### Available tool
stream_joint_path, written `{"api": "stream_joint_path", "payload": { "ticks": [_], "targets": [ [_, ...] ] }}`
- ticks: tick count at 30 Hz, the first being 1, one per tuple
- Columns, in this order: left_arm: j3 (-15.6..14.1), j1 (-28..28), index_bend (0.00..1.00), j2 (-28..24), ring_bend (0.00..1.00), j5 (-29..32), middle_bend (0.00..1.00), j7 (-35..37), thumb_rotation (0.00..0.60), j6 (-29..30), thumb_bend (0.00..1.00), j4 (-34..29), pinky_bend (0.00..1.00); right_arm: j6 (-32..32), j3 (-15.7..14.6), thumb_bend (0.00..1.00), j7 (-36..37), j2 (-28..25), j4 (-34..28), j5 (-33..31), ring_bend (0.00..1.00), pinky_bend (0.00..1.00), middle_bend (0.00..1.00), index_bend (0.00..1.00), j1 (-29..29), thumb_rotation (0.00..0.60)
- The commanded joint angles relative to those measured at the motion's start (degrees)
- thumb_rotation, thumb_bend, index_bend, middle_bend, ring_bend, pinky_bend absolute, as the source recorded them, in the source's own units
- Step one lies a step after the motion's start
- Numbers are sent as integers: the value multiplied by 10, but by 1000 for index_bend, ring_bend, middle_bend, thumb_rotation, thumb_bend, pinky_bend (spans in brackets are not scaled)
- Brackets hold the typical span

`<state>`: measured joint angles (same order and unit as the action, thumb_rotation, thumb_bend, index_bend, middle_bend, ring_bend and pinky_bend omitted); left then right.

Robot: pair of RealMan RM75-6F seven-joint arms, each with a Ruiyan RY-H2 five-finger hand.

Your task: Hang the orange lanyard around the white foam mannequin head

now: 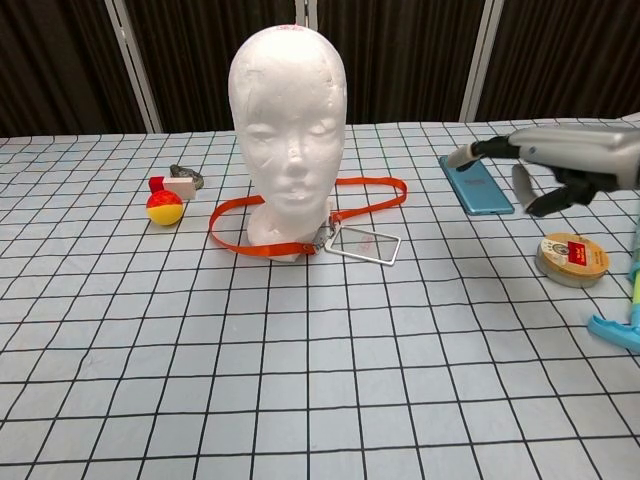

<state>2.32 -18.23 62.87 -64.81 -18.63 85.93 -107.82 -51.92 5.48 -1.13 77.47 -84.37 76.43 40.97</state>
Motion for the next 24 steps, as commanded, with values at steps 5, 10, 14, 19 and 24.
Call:
{"api": "stream_joint_path", "payload": {
  "ticks": [5, 10, 14, 19, 24],
  "targets": [
    [6, 2, 0, 1, 0, 5, 0, 8, 600, -24, 8, 18, 0, 49, 11, 1000, -52, 108, 66, -31, 52, 90, 136, 145, 41, 600],
    [13, 4, 0, -1, 0, 6, 0, 17, 600, -37, 8, 30, 0, 61, 17, 1000, -76, 143, 90, -53, 63, 100, 135, 138, 51, 600],
    [15, 5, 0, -2, 0, 10, 0, 22, 600, -48, 9, 38, 0, 73, 21, 1000, -92, 160, 109, -69, 66, 104, 137, 138, 59, 600],
    [24, 8, 0, -6, 0, 15, 0, 33, 600, -58, 8, 43, 0, 80, 23, 1000, -109, 174, 126, -88, 80, 130, 150, 139, 63, 600],
    [29, 9, 0, -6, 0, 14, 0, 38, 600, -69, 8, 47, 0, 93, 13, 1000, -115, 177, 131, -90, 96, 158, 164, 150, 63, 600]
  ]
}}
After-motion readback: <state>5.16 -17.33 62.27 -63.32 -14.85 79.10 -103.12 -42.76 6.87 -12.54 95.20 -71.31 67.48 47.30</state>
